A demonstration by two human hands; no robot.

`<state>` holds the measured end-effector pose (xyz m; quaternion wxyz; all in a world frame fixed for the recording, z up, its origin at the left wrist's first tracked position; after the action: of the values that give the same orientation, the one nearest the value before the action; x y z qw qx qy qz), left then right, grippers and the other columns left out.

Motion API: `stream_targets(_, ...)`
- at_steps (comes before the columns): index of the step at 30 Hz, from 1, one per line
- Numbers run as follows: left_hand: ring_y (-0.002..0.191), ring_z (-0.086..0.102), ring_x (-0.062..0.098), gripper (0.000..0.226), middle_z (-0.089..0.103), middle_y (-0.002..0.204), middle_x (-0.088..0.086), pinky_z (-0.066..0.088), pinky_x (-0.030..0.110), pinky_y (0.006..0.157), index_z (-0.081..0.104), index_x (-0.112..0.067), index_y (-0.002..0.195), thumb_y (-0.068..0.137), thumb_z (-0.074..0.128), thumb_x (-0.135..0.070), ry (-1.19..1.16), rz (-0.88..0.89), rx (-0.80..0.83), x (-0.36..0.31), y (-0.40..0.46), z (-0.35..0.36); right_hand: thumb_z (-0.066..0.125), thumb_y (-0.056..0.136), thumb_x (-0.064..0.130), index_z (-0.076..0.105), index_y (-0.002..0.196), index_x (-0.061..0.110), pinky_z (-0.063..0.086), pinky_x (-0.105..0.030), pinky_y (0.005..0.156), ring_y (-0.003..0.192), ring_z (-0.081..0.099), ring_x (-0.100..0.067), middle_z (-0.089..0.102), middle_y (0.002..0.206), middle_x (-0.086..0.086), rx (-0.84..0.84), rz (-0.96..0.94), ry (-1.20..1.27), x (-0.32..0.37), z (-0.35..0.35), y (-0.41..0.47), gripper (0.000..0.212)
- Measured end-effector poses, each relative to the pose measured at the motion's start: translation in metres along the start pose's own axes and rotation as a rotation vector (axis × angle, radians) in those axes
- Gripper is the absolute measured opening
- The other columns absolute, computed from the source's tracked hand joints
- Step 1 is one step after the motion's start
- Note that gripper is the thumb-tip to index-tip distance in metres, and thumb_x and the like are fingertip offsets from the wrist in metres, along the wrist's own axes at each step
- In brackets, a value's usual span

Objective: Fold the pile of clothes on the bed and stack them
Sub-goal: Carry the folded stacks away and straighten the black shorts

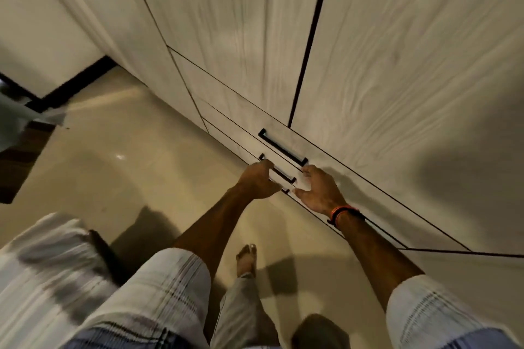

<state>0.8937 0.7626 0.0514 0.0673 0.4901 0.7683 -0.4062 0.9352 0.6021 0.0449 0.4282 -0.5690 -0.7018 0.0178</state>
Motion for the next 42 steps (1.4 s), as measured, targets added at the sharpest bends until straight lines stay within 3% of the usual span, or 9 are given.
stream_targets(5, 0.131, 0.046, 0.028, 0.072, 0.047, 0.144, 0.012, 0.043, 0.041, 0.107, 0.040, -0.012, 0.144, 0.084, 0.075, -0.030, 0.201, 0.086, 0.037, 0.000, 0.063, -0.012, 0.074, 0.086, 0.018, 0.032, 0.151, 0.015, 0.038, -0.039, 0.111, 0.137, 0.041, -0.028, 0.043, 0.148, -0.011, -0.032, 0.025, -0.085, 0.013, 0.010, 0.046, 0.078)
stream_targets(10, 0.144, 0.027, 0.033, 0.086, 0.029, 0.157, 0.014, 0.030, 0.050, 0.115, 0.023, -0.010, 0.152, 0.084, 0.073, -0.028, 0.536, 0.226, 0.104, 0.003, 0.104, -0.009, 0.076, 0.085, 0.023, 0.030, 0.150, 0.010, 0.035, -0.044, 0.114, 0.141, 0.035, -0.029, 0.037, 0.152, -0.013, 0.020, 0.057, -0.191, 0.008, 0.033, 0.087, 0.081)
stream_targets(15, 0.149, 0.015, 0.034, 0.093, 0.017, 0.161, 0.016, 0.024, 0.052, 0.118, 0.019, -0.008, 0.154, 0.083, 0.074, -0.032, 0.674, 0.309, 0.176, 0.009, 0.126, 0.003, 0.076, 0.083, 0.026, 0.026, 0.150, 0.007, 0.036, -0.051, 0.113, 0.143, 0.030, -0.032, 0.032, 0.156, -0.014, 0.044, 0.070, -0.233, 0.000, 0.050, 0.111, 0.085)
stream_targets(23, 0.148, 0.015, 0.032, 0.097, 0.018, 0.160, 0.015, 0.031, 0.051, 0.115, 0.018, -0.011, 0.154, 0.080, 0.077, -0.032, 0.698, 0.356, 0.185, 0.015, 0.143, 0.011, 0.081, 0.076, 0.034, 0.023, 0.151, 0.005, 0.031, -0.044, 0.117, 0.145, 0.026, -0.028, 0.031, 0.155, -0.013, 0.004, 0.097, -0.254, -0.008, 0.068, 0.137, 0.100)
stream_targets(33, 0.148, 0.016, 0.035, 0.091, 0.018, 0.160, 0.017, 0.027, 0.051, 0.117, 0.018, -0.009, 0.154, 0.083, 0.073, -0.030, 0.744, 0.316, 0.210, 0.019, 0.126, 0.008, 0.072, 0.074, 0.007, 0.023, 0.150, 0.007, 0.032, -0.043, 0.116, 0.144, 0.021, -0.030, 0.028, 0.154, -0.012, 0.010, 0.149, -0.217, 0.005, 0.077, 0.108, 0.091)
stream_targets(42, 0.145, 0.023, 0.036, 0.090, 0.025, 0.156, 0.018, 0.024, 0.051, 0.119, 0.021, -0.009, 0.151, 0.082, 0.073, -0.035, 0.774, 0.257, 0.235, 0.054, 0.096, 0.020, 0.073, 0.071, 0.008, 0.028, 0.146, 0.007, 0.028, -0.042, 0.118, 0.141, 0.026, -0.030, 0.033, 0.149, -0.012, 0.078, 0.095, -0.196, 0.014, 0.113, 0.068, 0.088)
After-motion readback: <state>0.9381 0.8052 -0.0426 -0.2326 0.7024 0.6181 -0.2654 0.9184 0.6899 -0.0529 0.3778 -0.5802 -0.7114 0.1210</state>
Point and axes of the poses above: each hand's wrist, its own y-axis towards the middle knuckle, its own z-axis out of the palm, x = y × z, the point moved 2 cm from there along y, towards the middle knuckle
